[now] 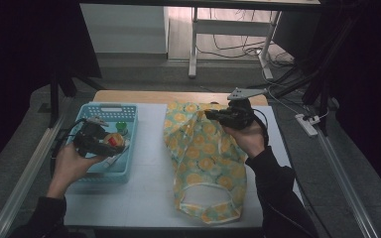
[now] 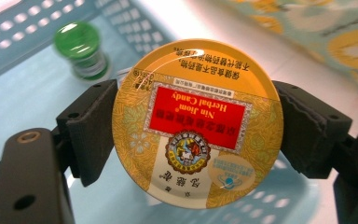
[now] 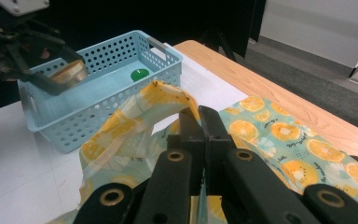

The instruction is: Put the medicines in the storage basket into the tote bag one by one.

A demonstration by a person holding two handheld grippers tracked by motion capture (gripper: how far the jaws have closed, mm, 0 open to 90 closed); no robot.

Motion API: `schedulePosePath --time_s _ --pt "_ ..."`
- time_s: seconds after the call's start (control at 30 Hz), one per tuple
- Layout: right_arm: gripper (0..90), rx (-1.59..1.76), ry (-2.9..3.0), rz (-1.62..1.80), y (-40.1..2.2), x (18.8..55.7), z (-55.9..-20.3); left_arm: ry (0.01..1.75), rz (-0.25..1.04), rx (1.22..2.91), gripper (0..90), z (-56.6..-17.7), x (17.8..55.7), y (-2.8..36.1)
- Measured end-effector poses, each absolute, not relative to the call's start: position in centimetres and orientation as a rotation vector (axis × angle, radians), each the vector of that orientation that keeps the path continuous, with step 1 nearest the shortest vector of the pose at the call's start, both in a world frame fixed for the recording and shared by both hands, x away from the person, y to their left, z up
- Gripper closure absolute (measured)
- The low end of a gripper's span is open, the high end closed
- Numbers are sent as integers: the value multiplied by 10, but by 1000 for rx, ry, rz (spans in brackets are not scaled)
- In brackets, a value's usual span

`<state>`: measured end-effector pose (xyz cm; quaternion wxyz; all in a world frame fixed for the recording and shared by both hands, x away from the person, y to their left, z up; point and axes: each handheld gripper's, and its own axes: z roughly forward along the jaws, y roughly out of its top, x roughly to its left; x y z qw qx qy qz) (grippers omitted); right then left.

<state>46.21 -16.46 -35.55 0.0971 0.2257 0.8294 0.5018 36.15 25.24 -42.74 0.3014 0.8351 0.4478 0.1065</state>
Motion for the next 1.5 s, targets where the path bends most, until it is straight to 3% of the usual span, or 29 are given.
schedulePosePath --time_s 1.5 --pt "898 684 2463 1465 -164 466 -364 663 35 2308 203 -419 354 86"
